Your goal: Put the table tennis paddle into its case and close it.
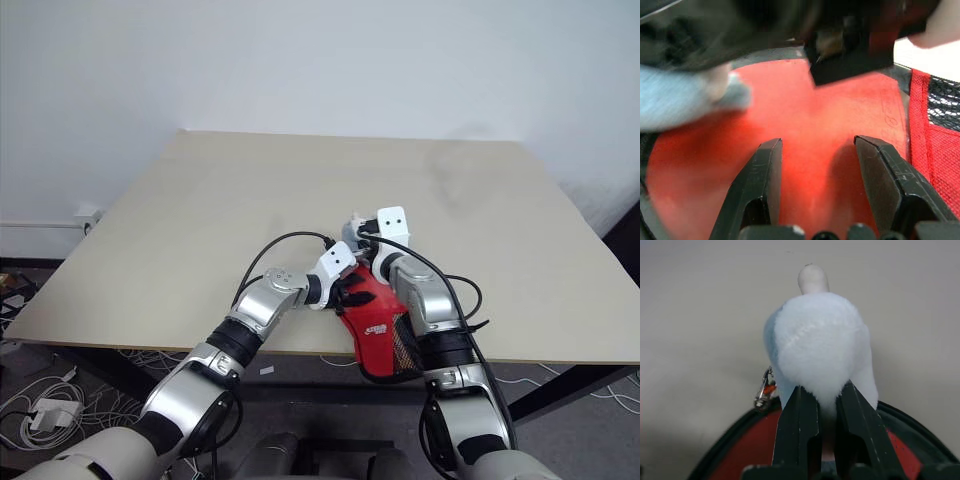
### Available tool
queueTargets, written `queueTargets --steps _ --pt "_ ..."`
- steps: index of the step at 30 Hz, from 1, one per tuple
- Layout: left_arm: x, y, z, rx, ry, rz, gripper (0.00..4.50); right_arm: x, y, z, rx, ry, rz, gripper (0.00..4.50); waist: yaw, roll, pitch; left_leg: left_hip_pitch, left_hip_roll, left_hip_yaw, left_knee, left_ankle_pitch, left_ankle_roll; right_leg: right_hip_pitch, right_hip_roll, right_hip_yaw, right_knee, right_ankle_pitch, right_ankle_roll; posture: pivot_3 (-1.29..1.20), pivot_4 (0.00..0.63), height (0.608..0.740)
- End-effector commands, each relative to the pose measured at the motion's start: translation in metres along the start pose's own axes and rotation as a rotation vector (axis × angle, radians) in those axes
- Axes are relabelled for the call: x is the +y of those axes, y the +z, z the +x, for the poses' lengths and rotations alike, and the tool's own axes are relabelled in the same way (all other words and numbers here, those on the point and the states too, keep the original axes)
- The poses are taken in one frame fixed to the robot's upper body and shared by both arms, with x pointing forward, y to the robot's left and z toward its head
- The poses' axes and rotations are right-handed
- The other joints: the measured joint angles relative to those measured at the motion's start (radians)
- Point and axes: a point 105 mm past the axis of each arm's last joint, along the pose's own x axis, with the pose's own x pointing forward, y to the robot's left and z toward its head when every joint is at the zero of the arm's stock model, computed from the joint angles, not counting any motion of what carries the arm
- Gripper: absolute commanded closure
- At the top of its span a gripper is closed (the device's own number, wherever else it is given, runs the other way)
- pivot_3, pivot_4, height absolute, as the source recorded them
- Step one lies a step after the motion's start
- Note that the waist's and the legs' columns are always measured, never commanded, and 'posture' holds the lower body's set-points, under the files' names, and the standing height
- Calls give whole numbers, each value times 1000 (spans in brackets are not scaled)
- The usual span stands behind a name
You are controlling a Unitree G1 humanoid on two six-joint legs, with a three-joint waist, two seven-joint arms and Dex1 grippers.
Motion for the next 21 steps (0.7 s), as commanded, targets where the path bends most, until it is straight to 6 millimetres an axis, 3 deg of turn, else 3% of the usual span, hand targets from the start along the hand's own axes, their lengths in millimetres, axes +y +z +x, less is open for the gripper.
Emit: queueTargets --steps 1,8,12,21 --pt "6 -27 -4 94 36 -57 2109 -1 22 7 -57 -46 -18 4491 0 0 0 0 0 0 0 0 0 0 0 0 0 0 0 0 0 715" --pt "2 -32 -4 107 35 -74 2109 -42 33 13 -104 -270 117 4491 0 0 0 0 0 0 -1 0 -1 0 0 0 0 0 0 0 0 715" --pt "1 -34 -6 112 35 -83 2109 -56 34 13 -112 -330 117 4491 -1 0 0 0 0 0 -1 1 -2 0 0 0 0 0 0 0 0 715" --pt "-3 -36 -5 123 25 -101 2109 -96 43 -8 -143 -442 69 4491 -1 2 -1 0 -1 0 -1 1 -2 0 0 0 0 0 0 0 0 715"
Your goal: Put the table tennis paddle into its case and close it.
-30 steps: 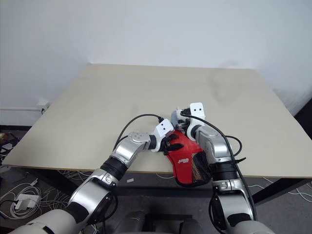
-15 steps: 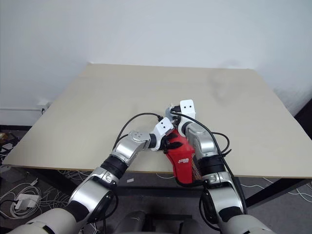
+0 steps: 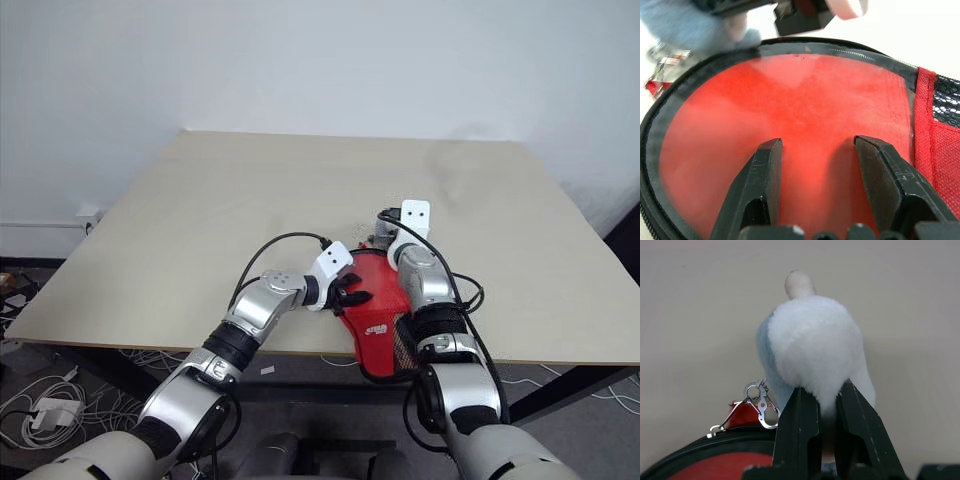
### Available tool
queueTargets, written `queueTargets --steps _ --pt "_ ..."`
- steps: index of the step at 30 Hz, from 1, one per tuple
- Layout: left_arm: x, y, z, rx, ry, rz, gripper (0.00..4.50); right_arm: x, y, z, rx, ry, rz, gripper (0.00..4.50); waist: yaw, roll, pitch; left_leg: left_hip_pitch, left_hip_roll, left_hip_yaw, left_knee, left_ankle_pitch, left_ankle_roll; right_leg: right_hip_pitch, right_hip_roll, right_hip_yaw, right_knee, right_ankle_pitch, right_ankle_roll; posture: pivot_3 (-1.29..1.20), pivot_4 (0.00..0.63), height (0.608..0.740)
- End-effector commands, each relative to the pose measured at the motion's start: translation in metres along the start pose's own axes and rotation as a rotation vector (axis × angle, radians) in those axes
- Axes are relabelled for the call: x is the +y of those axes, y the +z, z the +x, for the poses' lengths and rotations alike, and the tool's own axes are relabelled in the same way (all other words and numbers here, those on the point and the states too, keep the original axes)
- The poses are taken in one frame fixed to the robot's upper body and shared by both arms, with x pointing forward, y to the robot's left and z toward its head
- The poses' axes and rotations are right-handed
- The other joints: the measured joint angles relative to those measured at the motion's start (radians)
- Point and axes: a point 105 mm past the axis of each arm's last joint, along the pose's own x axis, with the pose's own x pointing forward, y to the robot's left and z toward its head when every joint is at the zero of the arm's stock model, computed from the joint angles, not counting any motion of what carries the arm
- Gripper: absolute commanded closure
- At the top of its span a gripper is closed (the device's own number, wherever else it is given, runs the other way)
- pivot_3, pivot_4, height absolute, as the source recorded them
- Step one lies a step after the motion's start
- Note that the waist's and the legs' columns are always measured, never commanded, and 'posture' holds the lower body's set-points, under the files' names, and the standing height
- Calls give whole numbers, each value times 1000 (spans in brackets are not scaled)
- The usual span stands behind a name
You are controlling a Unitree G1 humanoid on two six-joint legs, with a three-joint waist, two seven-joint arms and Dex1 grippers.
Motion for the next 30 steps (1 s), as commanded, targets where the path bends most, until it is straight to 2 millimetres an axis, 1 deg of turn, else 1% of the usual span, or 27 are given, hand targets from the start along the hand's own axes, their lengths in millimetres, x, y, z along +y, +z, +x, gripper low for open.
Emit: queueTargets --steps 1,6,12,14,17,21,26,30 --pt "-2 -35 0 116 2 -77 2109 -28 47 -9 -148 -74 -21 4491 0 0 0 0 0 0 0 0 0 0 0 0 0 0 0 0 0 715" --pt "-6 -37 1 129 -9 -79 2109 -58 43 -17 -134 -138 -36 4491 3 1 0 0 0 0 0 0 0 1 0 0 0 0 0 0 0 715" --pt "-10 -39 3 143 -23 -77 2109 -84 36 -39 -96 -135 -106 4491 9 2 -1 0 -1 -1 1 0 2 2 -2 0 -1 0 0 0 0 715" --pt "-11 -40 4 144 -24 -79 2109 -89 33 -49 -69 -105 -128 4491 9 3 -1 0 -2 -1 1 -1 2 3 -2 -1 -2 0 0 0 0 715" --pt "-11 -38 4 141 -26 -81 2109 -91 29 -65 -38 -30 -199 4491 11 4 -2 0 -2 -1 2 -4 7 3 -2 -1 -2 0 0 0 0 715" --pt "-11 -36 5 140 -30 -79 2109 -98 16 -97 35 94 -323 4491 18 5 -2 0 -2 -2 3 -6 10 5 -3 -1 -3 0 0 0 0 715" --pt "-11 -35 7 137 -39 -81 2109 -122 10 -128 110 130 -409 4491 16 5 -3 2 -1 -2 7 -9 13 9 -3 -2 -4 0 0 0 0 715" --pt "-13 -33 10 136 -54 -74 2109 -146 1 -152 200 141 -467 4491 22 6 -3 2 0 -4 12 -13 15 12 -3 -3 -6 -1 0 0 0 715"
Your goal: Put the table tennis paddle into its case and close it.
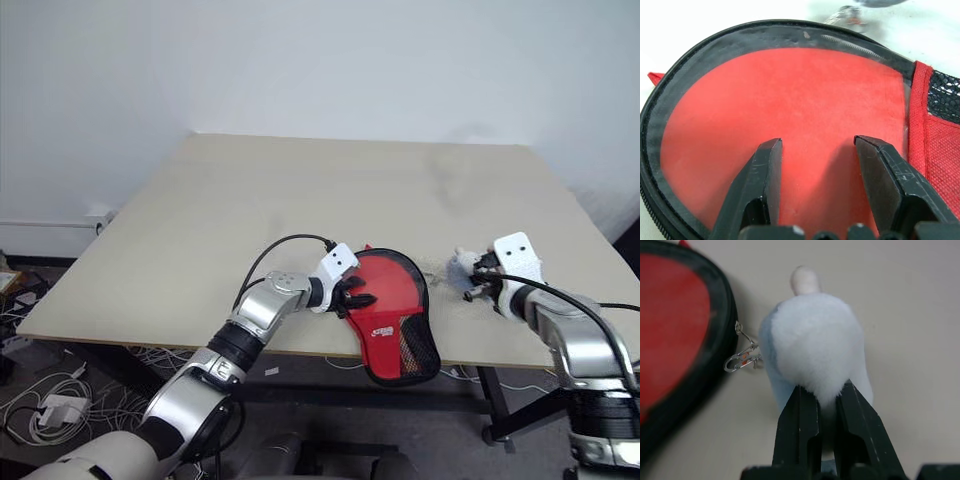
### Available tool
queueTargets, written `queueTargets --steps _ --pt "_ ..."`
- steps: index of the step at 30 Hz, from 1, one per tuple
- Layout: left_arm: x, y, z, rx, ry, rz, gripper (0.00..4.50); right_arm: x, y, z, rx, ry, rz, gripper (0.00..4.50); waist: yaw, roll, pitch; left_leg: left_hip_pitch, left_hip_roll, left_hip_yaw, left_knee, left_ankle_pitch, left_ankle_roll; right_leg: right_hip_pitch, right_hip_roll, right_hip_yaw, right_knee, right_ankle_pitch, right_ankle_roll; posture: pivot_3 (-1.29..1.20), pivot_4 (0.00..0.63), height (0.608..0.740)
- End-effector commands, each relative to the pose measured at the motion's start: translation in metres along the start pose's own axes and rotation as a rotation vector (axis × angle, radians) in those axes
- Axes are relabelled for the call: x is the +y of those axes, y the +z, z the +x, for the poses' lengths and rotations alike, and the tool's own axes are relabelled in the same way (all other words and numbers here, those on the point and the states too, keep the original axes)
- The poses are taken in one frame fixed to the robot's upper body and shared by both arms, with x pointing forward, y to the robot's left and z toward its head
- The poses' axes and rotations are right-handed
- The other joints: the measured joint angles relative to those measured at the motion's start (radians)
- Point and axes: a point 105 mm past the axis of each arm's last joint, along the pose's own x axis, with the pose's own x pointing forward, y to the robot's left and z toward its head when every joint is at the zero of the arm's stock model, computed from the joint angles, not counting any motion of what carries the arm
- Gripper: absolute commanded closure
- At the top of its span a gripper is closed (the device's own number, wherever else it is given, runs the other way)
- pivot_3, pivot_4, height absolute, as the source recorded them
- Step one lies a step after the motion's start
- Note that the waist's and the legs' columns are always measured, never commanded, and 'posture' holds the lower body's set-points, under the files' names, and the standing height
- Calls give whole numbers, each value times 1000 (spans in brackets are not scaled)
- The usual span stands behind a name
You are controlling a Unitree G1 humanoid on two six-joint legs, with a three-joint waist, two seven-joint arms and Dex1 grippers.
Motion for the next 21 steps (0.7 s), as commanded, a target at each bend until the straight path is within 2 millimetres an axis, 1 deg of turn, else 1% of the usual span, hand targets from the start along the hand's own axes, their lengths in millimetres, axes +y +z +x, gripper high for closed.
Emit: queueTargets --steps 1,4,9,11,16,18,21 --pt "-5 -33 4 117 -24 -57 2109 -19 2 -30 9 -9 -68 4491 4 0 0 0 1 0 0 -1 1 1 0 0 -1 0 0 0 0 715" --pt "-6 -31 6 115 -33 -52 2109 -15 -15 -43 76 59 -101 4491 19 0 0 0 3 1 2 -2 2 2 -1 0 -2 0 0 0 0 715" --pt "-7 -29 9 112 -44 -47 2109 14 -45 -66 190 250 -149 4491 35 0 -1 -1 4 1 5 -4 3 3 -2 0 -3 0 0 0 0 715" --pt "-8 -28 10 112 -47 -47 2109 22 -58 -74 235 301 -154 4491 39 0 -1 -1 4 1 5 -5 4 4 -1 -1 -6 0 0 0 0 715" --pt "-9 -29 12 114 -53 -48 2109 45 -82 -92 294 425 -167 4491 48 -2 -2 -1 5 1 6 -7 5 6 -2 0 -8 0 0 0 0 715" --pt "-10 -30 12 113 -57 -48 2109 47 -95 -99 318 435 -172 4491 50 -2 -2 -1 5 0 7 -8 5 6 -2 -1 -9 0 0 0 0 715" --pt "-11 -30 13 112 -60 -47 2109 48 -107 -107 338 444 -173 4491 53 -3 -3 -1 5 1 7 -10 2 7 -2 -1 -10 0 0 0 0 715"
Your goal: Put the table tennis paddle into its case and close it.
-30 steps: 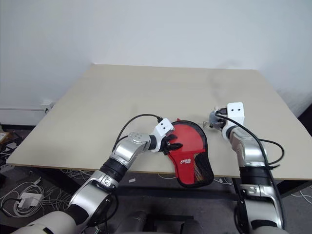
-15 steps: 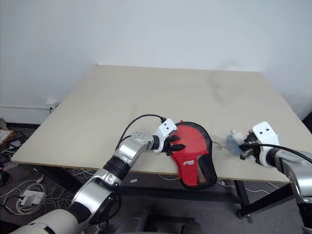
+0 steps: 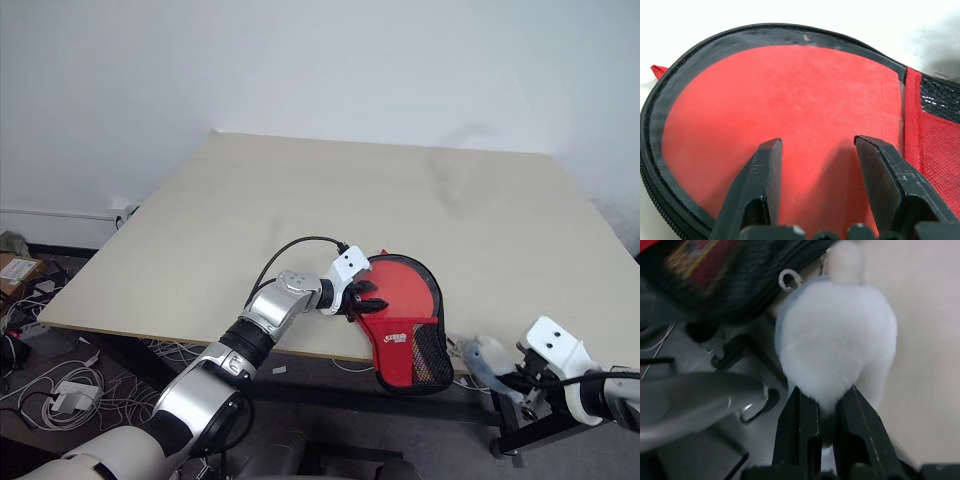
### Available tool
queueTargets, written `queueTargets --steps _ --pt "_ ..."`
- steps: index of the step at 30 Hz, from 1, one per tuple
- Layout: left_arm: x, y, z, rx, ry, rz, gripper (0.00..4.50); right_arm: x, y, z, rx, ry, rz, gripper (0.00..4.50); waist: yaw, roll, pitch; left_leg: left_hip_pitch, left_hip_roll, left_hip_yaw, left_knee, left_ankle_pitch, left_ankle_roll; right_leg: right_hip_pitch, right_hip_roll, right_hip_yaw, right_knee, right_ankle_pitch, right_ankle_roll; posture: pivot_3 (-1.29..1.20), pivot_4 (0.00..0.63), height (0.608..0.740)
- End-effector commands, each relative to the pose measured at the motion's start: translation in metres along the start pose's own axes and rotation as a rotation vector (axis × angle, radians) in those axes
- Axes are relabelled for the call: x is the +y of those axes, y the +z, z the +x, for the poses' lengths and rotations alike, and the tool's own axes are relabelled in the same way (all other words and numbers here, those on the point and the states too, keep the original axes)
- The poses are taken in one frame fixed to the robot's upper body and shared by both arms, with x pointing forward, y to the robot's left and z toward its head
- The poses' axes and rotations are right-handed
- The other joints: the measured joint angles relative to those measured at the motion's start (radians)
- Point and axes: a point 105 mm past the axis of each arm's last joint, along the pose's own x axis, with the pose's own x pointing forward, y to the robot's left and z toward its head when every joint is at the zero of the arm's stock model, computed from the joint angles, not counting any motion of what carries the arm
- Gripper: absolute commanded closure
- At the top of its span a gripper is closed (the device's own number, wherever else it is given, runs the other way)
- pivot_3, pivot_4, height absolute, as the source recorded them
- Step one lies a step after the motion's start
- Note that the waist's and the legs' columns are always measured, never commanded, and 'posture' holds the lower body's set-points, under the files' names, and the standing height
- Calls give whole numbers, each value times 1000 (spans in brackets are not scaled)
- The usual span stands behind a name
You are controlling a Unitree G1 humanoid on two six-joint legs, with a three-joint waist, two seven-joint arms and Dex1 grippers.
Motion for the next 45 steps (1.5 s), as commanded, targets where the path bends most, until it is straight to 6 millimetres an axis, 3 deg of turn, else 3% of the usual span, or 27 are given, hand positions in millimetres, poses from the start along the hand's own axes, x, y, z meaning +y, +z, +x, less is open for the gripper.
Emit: queueTargets --steps 1,4,7,12,19,20,23,30,33,36,41,45 --pt "0 -33 0 109 7 -50 2109 15 -27 -5 69 53 29 4491 1 0 0 0 0 0 0 0 0 0 0 0 0 0 0 0 0 715" --pt "0 -33 1 106 5 -50 2109 28 -41 -15 88 78 58 4491 1 -1 -1 0 0 0 1 -1 0 1 0 -1 -1 0 0 0 0 715" --pt "-2 -34 2 109 -2 -47 2109 30 -42 -26 77 72 75 4491 -3 5 -5 0 0 1 2 -2 0 1 0 1 -1 -1 -1 0 0 715" --pt "-2 -34 3 109 -4 -45 2109 28 -43 -40 68 64 77 4491 2 3 -6 0 0 1 3 -4 1 2 0 1 -3 -1 -1 0 0 715" --pt "-2 -32 5 109 -13 -34 2109 36 -28 -42 23 100 84 2144 -2 3 -6 0 0 2 3 -5 1 2 -1 1 -3 -2 -1 0 0 715" --pt "-2 -31 5 106 -16 -31 2109 36 -25 -44 8 97 73 1782 -2 3 -6 0 0 2 4 -5 1 2 -1 1 -3 -2 -1 0 0 715" --pt "-1 -29 4 95 -26 -29 2109 28 -6 -51 -71 60 49 1782 -2 3 -6 0 0 2 4 -5 1 2 -1 1 -3 -2 -1 0 0 715" --pt "3 1 -1 -41 -46 1 2109 -24 70 -60 -379 -190 44 1782 -6 3 -6 0 1 2 4 -5 1 1 -1 1 -3 -1 -1 0 0 715" --pt "12 9 -8 -46 -1 72 2109 -36 100 -38 -481 -267 72 1782 -6 2 -6 -1 1 2 4 -5 1 0 -1 2 -3 -1 -1 0 0 715" --pt "19 23 -19 -98 17 76 2109 -41 118 -2 -533 -307 123 1782 -7 3 -6 -2 1 2 4 -4 0 -2 0 2 -2 -1 -1 0 0 715" --pt "22 40 -44 -151 38 144 2109 -49 137 53 -551 -345 202 1782 -14 5 -4 -3 -1 3 3 -2 -3 -4 -1 4 1 0 0 0 0 715" --pt "19 51 -71 -202 47 181 2109 -47 152 81 -571 -312 232 1782 -21 6 -4 -3 -2 3 3 0 -4 -4 0 4 1 0 1 0 0 715"
